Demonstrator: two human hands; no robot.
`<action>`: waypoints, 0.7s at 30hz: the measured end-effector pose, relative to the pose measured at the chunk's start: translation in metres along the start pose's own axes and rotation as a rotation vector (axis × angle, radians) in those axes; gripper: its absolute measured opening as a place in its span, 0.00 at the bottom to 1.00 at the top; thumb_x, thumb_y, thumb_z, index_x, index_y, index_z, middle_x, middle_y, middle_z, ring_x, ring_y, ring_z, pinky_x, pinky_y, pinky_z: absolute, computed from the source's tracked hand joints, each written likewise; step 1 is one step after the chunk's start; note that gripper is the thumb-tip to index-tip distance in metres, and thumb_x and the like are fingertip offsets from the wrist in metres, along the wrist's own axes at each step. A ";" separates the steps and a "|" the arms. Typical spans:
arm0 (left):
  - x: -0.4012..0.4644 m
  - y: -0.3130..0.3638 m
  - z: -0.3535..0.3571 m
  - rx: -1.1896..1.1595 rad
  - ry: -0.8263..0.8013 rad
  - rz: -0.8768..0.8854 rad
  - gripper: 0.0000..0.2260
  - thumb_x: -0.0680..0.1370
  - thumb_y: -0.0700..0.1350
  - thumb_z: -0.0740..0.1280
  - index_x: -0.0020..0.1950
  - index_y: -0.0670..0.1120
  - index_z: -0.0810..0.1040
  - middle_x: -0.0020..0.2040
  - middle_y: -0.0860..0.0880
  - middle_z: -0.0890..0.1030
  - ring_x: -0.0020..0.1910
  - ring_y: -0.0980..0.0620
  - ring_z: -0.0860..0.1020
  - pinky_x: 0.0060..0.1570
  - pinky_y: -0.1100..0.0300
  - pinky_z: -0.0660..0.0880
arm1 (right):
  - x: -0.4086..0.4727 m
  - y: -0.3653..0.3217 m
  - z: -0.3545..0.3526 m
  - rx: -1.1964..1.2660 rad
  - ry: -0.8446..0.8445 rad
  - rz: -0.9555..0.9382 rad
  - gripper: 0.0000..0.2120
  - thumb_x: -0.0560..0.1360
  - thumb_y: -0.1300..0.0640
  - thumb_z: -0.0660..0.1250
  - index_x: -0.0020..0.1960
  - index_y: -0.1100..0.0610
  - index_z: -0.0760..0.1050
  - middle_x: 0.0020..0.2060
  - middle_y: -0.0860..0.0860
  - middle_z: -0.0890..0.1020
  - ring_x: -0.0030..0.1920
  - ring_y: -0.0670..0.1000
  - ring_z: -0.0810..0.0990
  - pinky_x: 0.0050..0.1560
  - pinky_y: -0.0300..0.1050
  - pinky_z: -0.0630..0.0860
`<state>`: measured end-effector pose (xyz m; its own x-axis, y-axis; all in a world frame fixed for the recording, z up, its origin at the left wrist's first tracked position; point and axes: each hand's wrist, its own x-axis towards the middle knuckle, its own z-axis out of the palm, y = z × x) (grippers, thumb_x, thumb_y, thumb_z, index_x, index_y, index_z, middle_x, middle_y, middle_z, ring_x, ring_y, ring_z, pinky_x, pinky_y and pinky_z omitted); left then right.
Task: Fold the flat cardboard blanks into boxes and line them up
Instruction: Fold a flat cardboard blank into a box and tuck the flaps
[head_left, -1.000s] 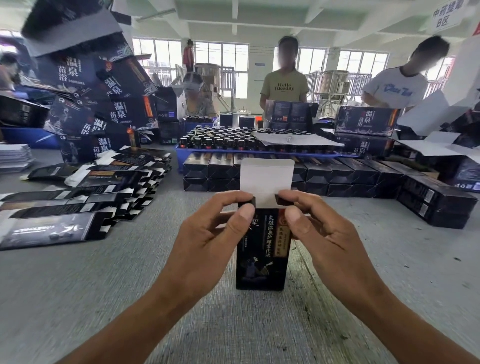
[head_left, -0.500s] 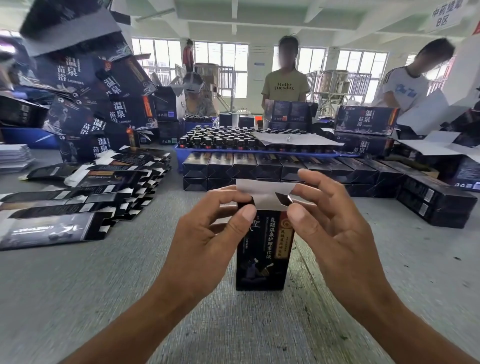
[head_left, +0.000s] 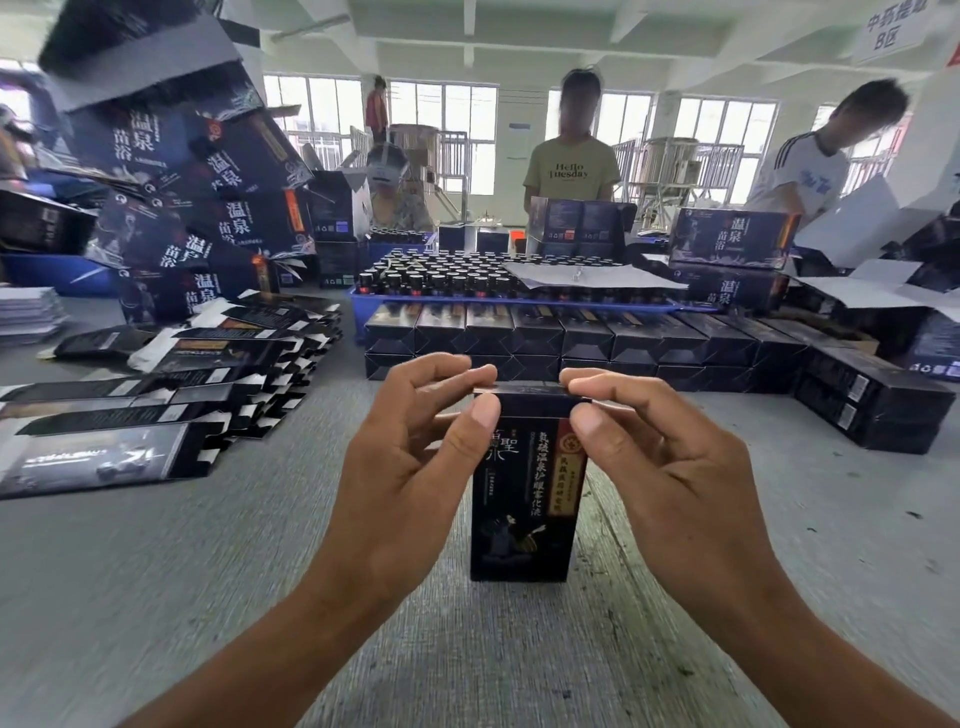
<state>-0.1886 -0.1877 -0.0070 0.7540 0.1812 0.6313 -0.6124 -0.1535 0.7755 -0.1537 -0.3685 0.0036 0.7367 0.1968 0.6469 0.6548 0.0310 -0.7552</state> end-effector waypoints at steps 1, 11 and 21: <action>0.000 0.000 0.000 0.019 0.003 0.003 0.13 0.78 0.55 0.66 0.62 0.61 0.74 0.61 0.58 0.82 0.59 0.53 0.82 0.55 0.62 0.79 | 0.000 0.000 0.000 0.002 0.000 0.002 0.10 0.78 0.56 0.68 0.54 0.43 0.82 0.55 0.38 0.84 0.58 0.41 0.82 0.52 0.31 0.78; -0.001 0.003 0.002 0.188 0.022 0.053 0.10 0.82 0.51 0.65 0.60 0.57 0.82 0.52 0.57 0.84 0.54 0.55 0.83 0.45 0.68 0.78 | 0.002 0.003 -0.002 -0.069 -0.005 -0.037 0.09 0.76 0.50 0.67 0.54 0.45 0.81 0.56 0.40 0.84 0.59 0.46 0.82 0.56 0.47 0.80; 0.001 0.007 0.001 0.255 0.013 0.142 0.11 0.80 0.48 0.65 0.59 0.55 0.82 0.55 0.60 0.83 0.57 0.60 0.80 0.43 0.73 0.76 | 0.004 0.008 -0.006 -0.117 -0.019 -0.090 0.06 0.79 0.53 0.69 0.54 0.46 0.82 0.56 0.40 0.83 0.59 0.47 0.82 0.55 0.45 0.81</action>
<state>-0.1918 -0.1895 -0.0010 0.6611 0.1525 0.7346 -0.6309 -0.4169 0.6543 -0.1448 -0.3732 0.0003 0.6712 0.2171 0.7088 0.7344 -0.0648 -0.6756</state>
